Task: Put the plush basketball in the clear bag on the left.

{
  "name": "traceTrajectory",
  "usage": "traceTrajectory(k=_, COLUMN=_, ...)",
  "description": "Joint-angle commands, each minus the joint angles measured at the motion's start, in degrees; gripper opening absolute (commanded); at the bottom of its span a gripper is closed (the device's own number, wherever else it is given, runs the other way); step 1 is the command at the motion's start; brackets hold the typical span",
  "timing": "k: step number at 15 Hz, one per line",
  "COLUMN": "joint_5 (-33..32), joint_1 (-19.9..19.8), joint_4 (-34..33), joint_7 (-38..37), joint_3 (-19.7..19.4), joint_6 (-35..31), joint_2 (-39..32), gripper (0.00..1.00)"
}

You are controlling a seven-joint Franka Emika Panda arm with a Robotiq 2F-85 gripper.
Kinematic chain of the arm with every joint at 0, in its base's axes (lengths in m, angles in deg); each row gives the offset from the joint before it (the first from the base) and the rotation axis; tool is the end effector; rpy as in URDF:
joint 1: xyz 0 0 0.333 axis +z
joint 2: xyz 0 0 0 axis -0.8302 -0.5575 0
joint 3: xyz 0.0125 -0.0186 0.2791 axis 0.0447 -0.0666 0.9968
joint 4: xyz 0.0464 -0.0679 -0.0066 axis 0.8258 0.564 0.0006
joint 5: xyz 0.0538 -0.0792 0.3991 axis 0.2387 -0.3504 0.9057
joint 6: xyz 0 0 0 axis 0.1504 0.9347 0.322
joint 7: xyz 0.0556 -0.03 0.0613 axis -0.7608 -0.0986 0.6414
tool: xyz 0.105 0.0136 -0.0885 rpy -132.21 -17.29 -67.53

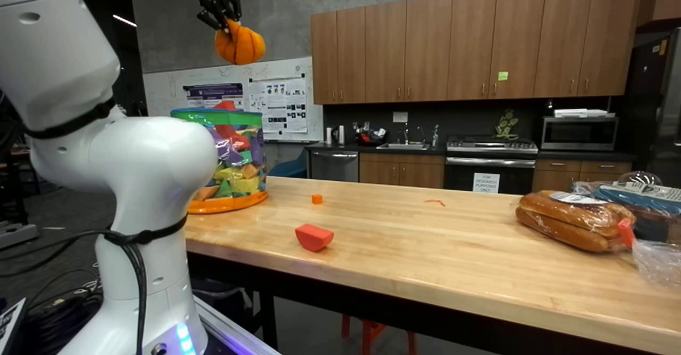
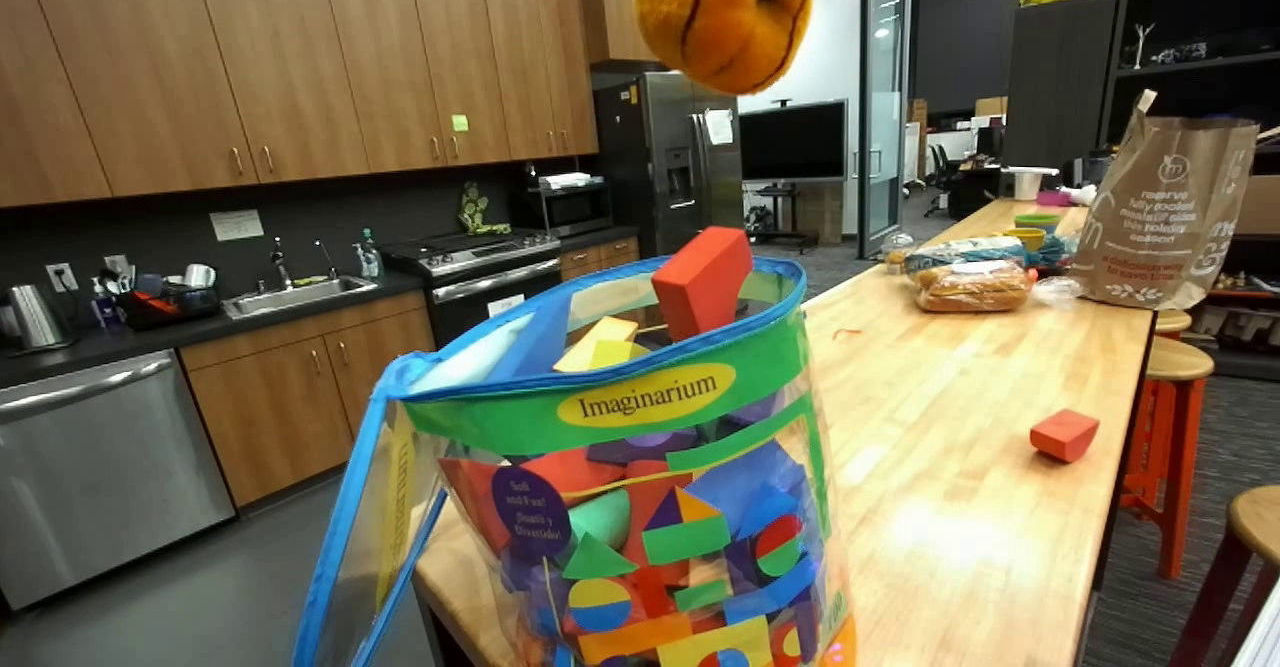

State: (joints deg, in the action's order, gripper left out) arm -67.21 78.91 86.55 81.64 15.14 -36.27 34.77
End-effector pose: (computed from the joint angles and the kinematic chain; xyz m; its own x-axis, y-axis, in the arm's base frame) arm 0.3500 0.2735 0.6973 0.2217 0.9750 0.0150 0.8045 -0.1916 0.5621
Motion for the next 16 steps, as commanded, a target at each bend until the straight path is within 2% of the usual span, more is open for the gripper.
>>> traceTrajectory(k=1, joint_5=0.74, joint_1=2.48, joint_4=-0.2, joint_7=7.35, joint_3=1.06, joint_6=1.76, joint_2=-2.43, gripper=0.05)
traceTrajectory(k=7, joint_5=-0.64, joint_1=5.51, joint_4=2.73, joint_7=14.53, joint_3=6.6, joint_6=1.89, joint_2=-4.63, gripper=0.05)
traceTrajectory(k=10, joint_5=-2.68, joint_1=5.9, joint_4=3.96, joint_7=14.96, joint_3=9.14, joint_6=1.17, joint_2=-5.38, gripper=0.05)
traceTrajectory(k=11, joint_5=-4.31, joint_1=5.54, joint_4=4.31, joint_7=14.03, joint_3=9.77, joint_6=0.32, joint_2=-5.28, gripper=0.47)
traceTrajectory(k=12, joint_5=-2.29, joint_1=5.68, joint_4=3.8, joint_7=13.2, joint_3=9.28, joint_6=1.34, joint_2=-5.55, gripper=0.47)
traceTrajectory(k=13, joint_5=-2.56, joint_1=5.74, joint_4=4.02, joint_7=12.99, joint_3=9.56, joint_6=1.31, joint_2=-5.58, gripper=0.27)
traceTrajectory(k=16, joint_5=-2.56, joint_1=5.74, joint_4=4.12, joint_7=12.97, joint_3=9.54, joint_6=1.32, joint_2=-5.59, gripper=0.46)
